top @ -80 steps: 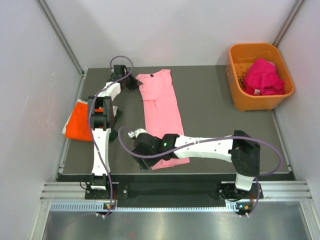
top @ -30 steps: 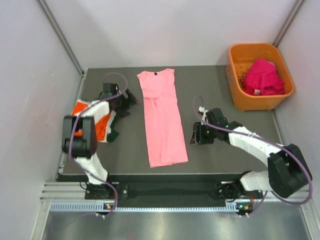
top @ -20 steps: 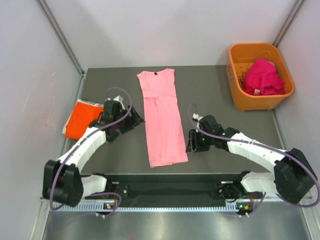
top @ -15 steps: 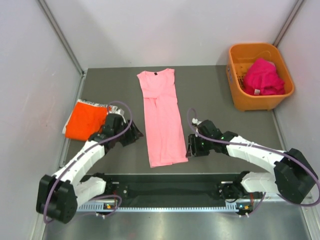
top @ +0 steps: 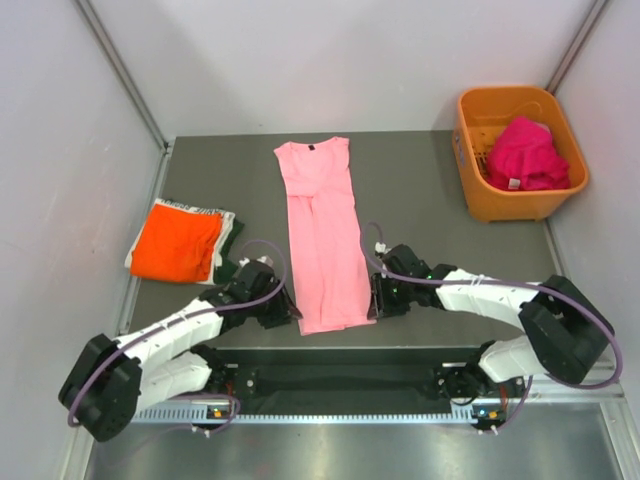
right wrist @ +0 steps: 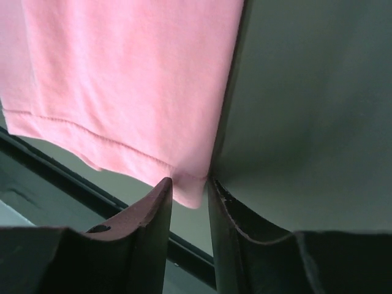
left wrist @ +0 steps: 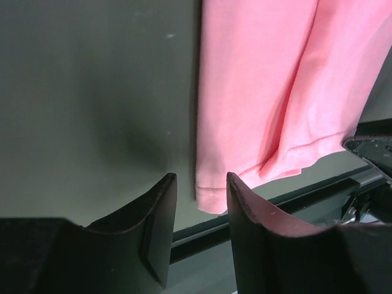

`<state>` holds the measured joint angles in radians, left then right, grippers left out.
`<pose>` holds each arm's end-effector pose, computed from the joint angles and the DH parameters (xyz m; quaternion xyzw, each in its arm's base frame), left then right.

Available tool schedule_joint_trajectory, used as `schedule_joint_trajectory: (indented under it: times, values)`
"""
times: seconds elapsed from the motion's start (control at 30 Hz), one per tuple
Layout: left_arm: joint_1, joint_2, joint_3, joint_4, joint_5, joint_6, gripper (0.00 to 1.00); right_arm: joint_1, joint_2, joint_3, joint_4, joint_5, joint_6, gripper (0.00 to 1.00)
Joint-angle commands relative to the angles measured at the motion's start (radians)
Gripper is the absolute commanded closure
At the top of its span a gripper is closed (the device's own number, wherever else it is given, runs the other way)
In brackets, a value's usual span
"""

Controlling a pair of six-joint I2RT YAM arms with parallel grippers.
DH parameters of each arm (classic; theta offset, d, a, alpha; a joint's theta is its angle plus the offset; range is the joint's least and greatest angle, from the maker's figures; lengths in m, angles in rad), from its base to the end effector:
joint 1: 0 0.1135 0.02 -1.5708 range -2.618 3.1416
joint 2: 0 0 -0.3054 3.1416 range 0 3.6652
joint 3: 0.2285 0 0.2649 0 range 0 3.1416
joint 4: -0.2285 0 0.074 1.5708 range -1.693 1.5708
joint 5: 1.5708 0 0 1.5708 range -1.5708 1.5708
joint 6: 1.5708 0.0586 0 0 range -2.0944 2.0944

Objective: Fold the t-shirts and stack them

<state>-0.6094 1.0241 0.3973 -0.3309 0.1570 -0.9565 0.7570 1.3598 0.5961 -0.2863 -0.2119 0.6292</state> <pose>0.1434 -0.1113 0.1638 -0.1408 0.9403 -0.2652 0.1605 0.1727 0.1801 0.1631 -0.0885 0.9572 0.2422 0.1317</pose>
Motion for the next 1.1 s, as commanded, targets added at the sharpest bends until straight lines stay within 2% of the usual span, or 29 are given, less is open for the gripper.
schedule_joint_trajectory:
  times: [0.0, 0.07, 0.1, 0.2, 0.3, 0.37, 0.43, 0.53, 0.6, 0.67, 0.77, 0.87, 0.9, 0.93, 0.97, 1.07]
  values:
    - [-0.046, 0.049, -0.015, 0.122, -0.034, -0.063, 0.57, 0.013, 0.038, 0.011, 0.085, 0.011, 0.004, 0.70]
    - [-0.056, 0.077, -0.020, 0.151, -0.007, -0.068, 0.60, 0.013, 0.050, 0.016, 0.091, 0.009, 0.004, 0.78]
    - [-0.065, 0.096, -0.017, 0.154, -0.010, -0.071, 0.61, 0.013, 0.051, 0.014, 0.093, 0.008, 0.006, 0.86]
    - [-0.082, 0.106, -0.020, 0.156, -0.022, -0.079, 0.62, 0.012, 0.039, 0.010, 0.096, 0.008, 0.004, 0.93]
    - [-0.093, 0.111, -0.032, 0.167, -0.027, -0.096, 0.62, 0.013, 0.035, 0.004, 0.099, 0.003, 0.006, 0.94]
    - [-0.099, 0.116, -0.029, 0.167, -0.024, -0.103, 0.68, 0.013, 0.032, 0.002, 0.101, 0.003, 0.007, 0.94]
    - [-0.112, 0.119, -0.028, 0.141, -0.028, -0.110, 0.68, 0.013, 0.030, -0.001, 0.104, 0.003, 0.010, 0.95]
    - [-0.121, 0.097, -0.034, 0.109, -0.039, -0.119, 0.63, 0.013, 0.024, -0.008, 0.110, 0.000, 0.015, 0.95]
    - [-0.121, 0.073, -0.037, 0.079, -0.048, -0.125, 0.55, 0.013, 0.021, -0.012, 0.116, 0.000, 0.017, 0.95]
    - [-0.122, 0.053, -0.038, 0.066, -0.050, -0.131, 0.54, 0.013, 0.022, -0.015, 0.118, 0.000, 0.015, 0.95]
    - [-0.125, 0.047, -0.040, 0.072, -0.048, -0.136, 0.62, 0.011, 0.021, -0.018, 0.124, -0.001, 0.014, 0.95]
    - [-0.128, 0.062, -0.044, 0.101, -0.027, -0.140, 0.75, 0.012, 0.019, -0.015, 0.122, -0.003, 0.013, 0.96]
    - [-0.131, 0.070, -0.046, 0.130, -0.017, -0.142, 0.82, 0.013, 0.019, -0.013, 0.121, -0.003, 0.012, 0.96]
    - [-0.132, 0.076, -0.046, 0.147, 0.004, -0.146, 0.94, 0.012, 0.018, -0.010, 0.118, -0.003, 0.012, 0.97]
    - [-0.133, 0.089, -0.048, 0.161, 0.010, -0.151, 1.00, 0.013, 0.016, -0.010, 0.118, -0.004, 0.010, 0.98]
    - [-0.132, 0.100, -0.032, 0.171, 0.018, -0.148, 1.00, 0.012, -0.001, 0.001, 0.101, -0.003, 0.006, 1.00]
